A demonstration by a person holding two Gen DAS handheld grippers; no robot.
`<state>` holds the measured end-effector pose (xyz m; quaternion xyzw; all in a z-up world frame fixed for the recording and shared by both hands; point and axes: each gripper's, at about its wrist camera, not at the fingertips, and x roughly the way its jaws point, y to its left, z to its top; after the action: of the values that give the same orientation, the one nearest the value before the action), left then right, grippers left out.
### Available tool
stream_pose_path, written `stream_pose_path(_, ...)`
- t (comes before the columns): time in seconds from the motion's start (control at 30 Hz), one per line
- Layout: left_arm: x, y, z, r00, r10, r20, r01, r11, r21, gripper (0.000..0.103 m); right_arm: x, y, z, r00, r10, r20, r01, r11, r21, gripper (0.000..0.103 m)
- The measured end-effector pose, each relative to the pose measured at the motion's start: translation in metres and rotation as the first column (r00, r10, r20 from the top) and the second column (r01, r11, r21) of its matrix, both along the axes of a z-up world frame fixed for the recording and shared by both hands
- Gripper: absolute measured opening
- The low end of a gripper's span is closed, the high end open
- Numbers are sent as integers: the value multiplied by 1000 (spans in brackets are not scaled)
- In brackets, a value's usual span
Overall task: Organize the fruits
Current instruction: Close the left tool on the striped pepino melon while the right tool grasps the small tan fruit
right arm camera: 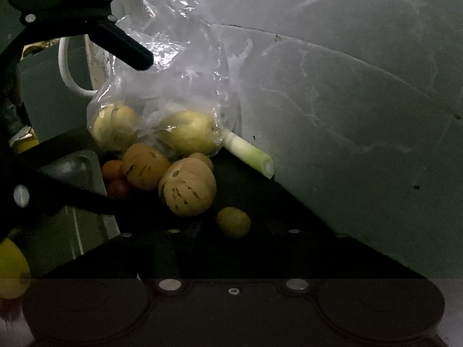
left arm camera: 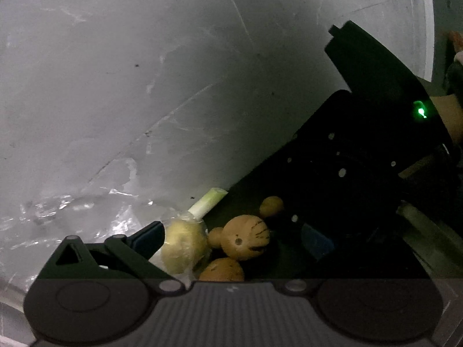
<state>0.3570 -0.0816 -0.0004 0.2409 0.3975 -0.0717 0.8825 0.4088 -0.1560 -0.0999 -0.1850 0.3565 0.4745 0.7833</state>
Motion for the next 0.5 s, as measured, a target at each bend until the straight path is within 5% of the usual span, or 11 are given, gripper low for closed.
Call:
stream_pose_path(0.17, 5, -6, -10, 1000, -23, -20, 23, 999, 31, 102, 2, 0, -2, 1000, -12, -12, 12, 1000, -8, 29)
stream_pose_path(0.5, 25, 0, -23, 996, -38, -82, 37, 999, -19, 99, -7, -27, 2, 997, -62, -41, 62, 998, 12, 29)
